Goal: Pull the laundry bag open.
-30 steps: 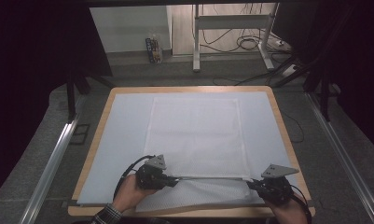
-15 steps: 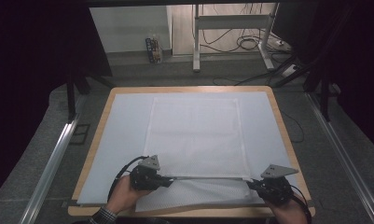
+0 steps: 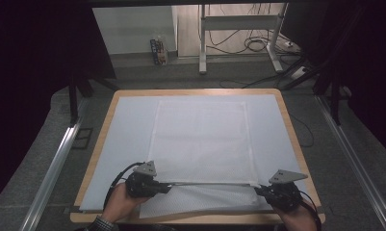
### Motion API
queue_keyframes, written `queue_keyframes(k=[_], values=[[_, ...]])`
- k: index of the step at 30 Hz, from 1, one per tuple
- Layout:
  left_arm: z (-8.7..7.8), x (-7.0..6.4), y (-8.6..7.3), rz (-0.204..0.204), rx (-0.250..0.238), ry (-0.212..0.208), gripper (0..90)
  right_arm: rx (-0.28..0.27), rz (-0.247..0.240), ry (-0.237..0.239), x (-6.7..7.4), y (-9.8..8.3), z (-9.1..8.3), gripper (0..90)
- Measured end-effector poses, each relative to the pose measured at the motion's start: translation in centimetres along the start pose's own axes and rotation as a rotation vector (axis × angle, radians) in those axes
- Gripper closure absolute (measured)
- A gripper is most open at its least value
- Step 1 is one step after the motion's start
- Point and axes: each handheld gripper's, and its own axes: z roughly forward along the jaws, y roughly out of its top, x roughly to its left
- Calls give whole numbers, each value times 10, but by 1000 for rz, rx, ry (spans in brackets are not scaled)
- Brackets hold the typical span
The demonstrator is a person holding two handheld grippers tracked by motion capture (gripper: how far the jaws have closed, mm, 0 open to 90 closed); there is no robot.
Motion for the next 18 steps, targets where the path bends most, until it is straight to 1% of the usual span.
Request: queue_keyframes(k=[5,6,9,11,16,18], values=[[-4,2,-3,-5,3,11,872,0,-2,-2,0,0,0,840],[-6,3,-5,-10,-6,11,872,-1,-1,-2,0,0,0,839],[-9,4,-7,-12,-6,20,872,0,-2,-3,0,0,0,839],[-11,5,-10,-19,-7,18,872,0,0,0,0,0,0,839],[-18,7,-17,-37,-6,35,872,1,5,-6,-1,-1,0,839],[-19,8,-19,-41,-8,35,872,2,3,-7,-1,-1,0,839]])
